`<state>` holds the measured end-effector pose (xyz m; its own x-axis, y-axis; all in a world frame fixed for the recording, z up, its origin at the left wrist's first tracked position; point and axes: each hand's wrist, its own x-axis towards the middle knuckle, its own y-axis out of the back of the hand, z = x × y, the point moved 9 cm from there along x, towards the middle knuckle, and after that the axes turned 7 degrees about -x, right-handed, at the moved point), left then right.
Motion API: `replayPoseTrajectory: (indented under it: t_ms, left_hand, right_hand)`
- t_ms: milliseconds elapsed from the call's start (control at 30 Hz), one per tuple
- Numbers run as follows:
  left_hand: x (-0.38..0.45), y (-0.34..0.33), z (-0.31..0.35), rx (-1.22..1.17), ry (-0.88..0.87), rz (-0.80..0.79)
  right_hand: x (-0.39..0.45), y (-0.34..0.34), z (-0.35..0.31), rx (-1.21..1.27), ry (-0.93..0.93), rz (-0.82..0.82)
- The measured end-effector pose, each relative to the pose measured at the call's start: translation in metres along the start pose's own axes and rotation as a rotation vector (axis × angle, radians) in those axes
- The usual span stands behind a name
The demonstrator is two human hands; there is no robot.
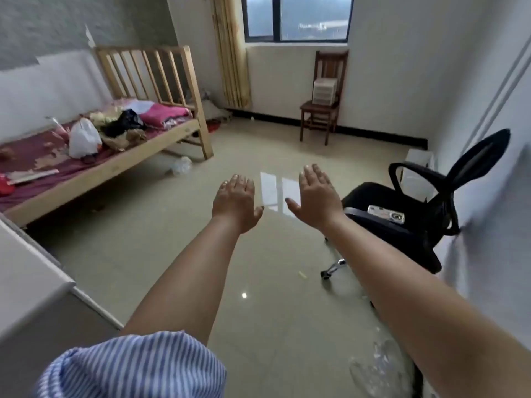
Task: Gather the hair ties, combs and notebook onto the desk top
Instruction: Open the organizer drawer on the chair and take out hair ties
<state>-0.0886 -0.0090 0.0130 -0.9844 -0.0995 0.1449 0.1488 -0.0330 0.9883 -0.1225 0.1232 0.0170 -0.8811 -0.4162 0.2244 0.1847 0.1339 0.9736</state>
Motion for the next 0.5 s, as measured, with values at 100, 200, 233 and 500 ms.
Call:
replayPoseTrajectory:
  t_ms: [100, 200, 233, 500]
  left_hand:
    - [0.024, -0.06, -0.013, -0.006, 0.016, -0.134]
    - [0.062, -0.115, -0.024, -0.035, 0.016, -0.24]
    - [0.08, -0.13, -0.028, -0.041, 0.01, -0.259]
    - [0.238, -0.213, -0.071, -0.079, 0.001, -0.448]
  right_hand:
    - [0.021, -0.063, 0.006, -0.037, -0.023, -0.165]
    - [0.056, -0.124, 0.016, -0.053, -0.038, -0.277]
    - [0.073, -0.141, 0.021, -0.054, -0.041, -0.3]
    - [0.212, -0.255, 0.049, -0.072, -0.03, -0.539]
